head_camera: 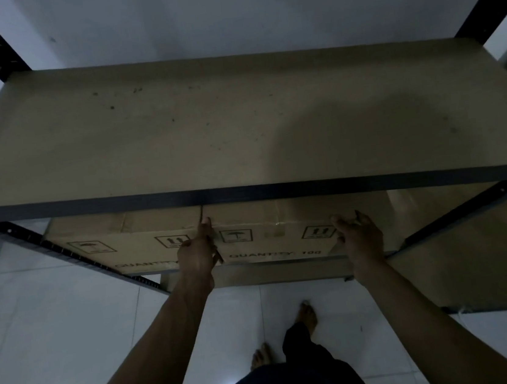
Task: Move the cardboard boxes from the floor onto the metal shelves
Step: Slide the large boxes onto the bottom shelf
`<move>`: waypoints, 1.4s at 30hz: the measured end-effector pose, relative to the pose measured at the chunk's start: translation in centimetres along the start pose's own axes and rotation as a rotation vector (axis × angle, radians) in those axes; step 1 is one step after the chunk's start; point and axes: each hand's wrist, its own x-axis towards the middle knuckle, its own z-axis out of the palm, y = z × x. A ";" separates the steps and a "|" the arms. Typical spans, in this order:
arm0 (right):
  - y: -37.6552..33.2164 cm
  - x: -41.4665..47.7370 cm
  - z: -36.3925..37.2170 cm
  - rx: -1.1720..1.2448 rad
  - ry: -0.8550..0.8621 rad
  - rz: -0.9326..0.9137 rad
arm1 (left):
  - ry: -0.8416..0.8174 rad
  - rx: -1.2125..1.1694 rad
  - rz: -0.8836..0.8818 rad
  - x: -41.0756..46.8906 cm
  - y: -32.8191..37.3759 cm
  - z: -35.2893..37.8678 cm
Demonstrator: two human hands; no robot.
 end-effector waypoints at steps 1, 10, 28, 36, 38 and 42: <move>0.0 0.1 0.1 -0.011 0.003 -0.009 | -0.006 0.007 -0.003 0.0 0.1 0.0; 0.2 0.7 0.0 -0.072 0.007 -0.017 | -0.035 -0.028 -0.049 0.0 0.7 -0.3; 0.5 1.7 -0.3 -0.004 -0.021 0.023 | -0.127 0.094 -0.085 0.8 0.9 -0.3; 0.3 2.1 -0.8 -0.070 -0.102 0.021 | 0.021 0.027 -0.044 0.1 0.2 0.4; 0.2 2.2 -0.8 -0.081 -0.107 0.020 | 0.053 -0.001 -0.023 -0.1 0.1 0.7; 0.2 2.3 -0.9 -0.108 -0.115 0.010 | 0.093 0.007 0.018 -0.5 0.0 0.9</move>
